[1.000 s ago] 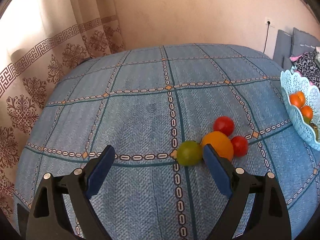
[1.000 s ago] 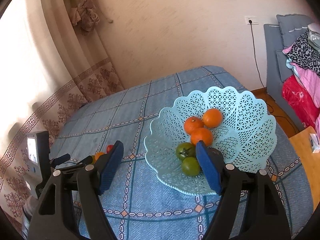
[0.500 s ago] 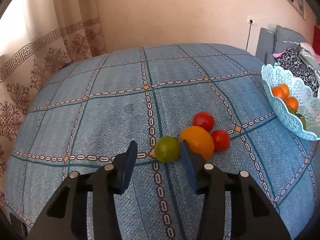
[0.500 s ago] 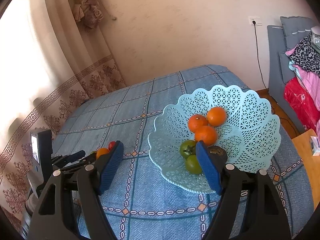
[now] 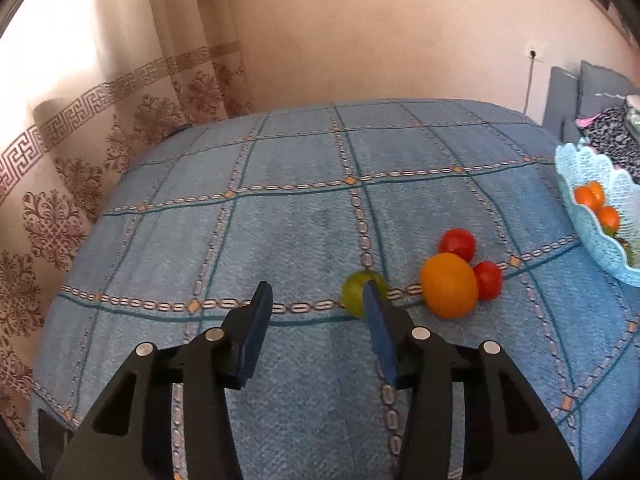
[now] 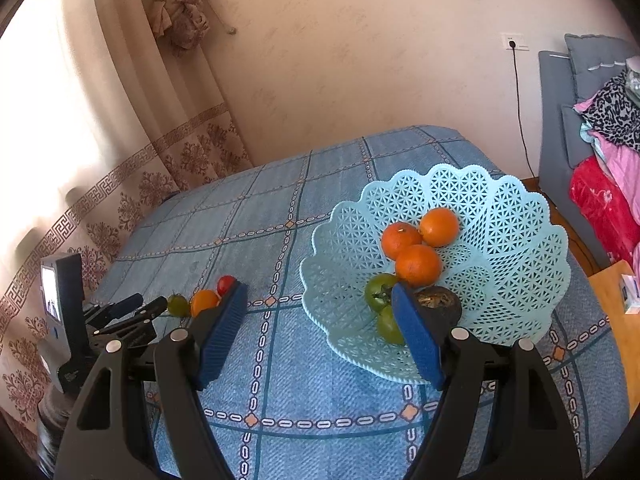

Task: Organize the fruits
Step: 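Grasp a green tomato with the left tool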

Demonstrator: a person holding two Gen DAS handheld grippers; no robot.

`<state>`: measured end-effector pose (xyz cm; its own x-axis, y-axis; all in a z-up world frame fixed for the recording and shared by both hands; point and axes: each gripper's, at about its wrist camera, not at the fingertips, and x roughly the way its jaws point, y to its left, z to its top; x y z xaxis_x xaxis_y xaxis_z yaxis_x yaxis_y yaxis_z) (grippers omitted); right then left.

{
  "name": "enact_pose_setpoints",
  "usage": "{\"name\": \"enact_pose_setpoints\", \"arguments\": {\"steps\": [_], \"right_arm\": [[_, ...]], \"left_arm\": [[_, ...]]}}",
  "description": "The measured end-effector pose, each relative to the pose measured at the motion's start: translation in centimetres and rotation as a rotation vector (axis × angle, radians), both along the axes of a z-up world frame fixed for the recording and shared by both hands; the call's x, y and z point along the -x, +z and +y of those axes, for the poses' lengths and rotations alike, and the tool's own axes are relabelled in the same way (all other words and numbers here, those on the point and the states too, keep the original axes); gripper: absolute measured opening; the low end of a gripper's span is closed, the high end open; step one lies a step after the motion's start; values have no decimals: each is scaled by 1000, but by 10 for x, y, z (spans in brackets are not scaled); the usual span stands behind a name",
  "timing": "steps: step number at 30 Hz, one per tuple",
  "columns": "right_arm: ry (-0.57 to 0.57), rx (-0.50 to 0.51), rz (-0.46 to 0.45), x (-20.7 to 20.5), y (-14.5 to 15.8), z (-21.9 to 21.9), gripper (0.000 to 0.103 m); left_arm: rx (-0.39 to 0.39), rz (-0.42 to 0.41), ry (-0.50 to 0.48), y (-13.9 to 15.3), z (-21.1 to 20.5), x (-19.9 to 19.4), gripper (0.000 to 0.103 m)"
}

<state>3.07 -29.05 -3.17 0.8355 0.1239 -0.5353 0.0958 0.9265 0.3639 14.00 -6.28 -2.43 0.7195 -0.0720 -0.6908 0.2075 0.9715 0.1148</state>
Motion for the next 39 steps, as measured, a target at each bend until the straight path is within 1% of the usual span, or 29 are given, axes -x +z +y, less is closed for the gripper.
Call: {"name": "enact_pose_setpoints", "arguments": {"steps": [5, 14, 16, 17, 18, 19, 20, 21, 24, 29, 31, 36, 38, 39], "right_arm": [[8, 5, 3, 0, -1, 3, 76], [17, 8, 9, 0, -2, 5, 76], [24, 12, 10, -1, -2, 7, 76], [27, 14, 11, -1, -2, 9, 76], [31, 17, 11, -1, -3, 10, 76], [36, 22, 12, -2, -3, 12, 76], [40, 29, 12, -1, -3, 15, 76], [44, 40, 13, -2, -4, 18, 76], [73, 64, 23, -4, -7, 30, 76], [149, 101, 40, -10, -12, 56, 76], [191, 111, 54, -15, -15, 68, 76], [282, 102, 119, -38, -25, 87, 76], [285, 107, 140, -48, -28, 91, 69], [286, 110, 149, -53, -28, 93, 63]], "left_arm": [[31, 30, -39, -3, -7, 0, 47], [27, 85, -86, -17, -16, -17, 46], [41, 97, -93, -19, -17, -20, 38], [54, 107, -97, -20, -16, -23, 37], [68, 115, -98, -21, -15, -25, 31], [80, 120, -101, -22, -13, -26, 28], [90, 120, -103, -23, -12, -25, 28], [97, 116, -104, -22, -10, -24, 28], [111, 72, -104, -16, -7, -17, 28], [82, -9, -86, -1, -9, -2, 28], [88, -31, -79, 6, -6, 2, 28], [123, -48, -61, 19, 3, 5, 28], [126, -47, -55, 19, 6, 6, 28], [129, -45, -55, 18, 6, 5, 28]]}}
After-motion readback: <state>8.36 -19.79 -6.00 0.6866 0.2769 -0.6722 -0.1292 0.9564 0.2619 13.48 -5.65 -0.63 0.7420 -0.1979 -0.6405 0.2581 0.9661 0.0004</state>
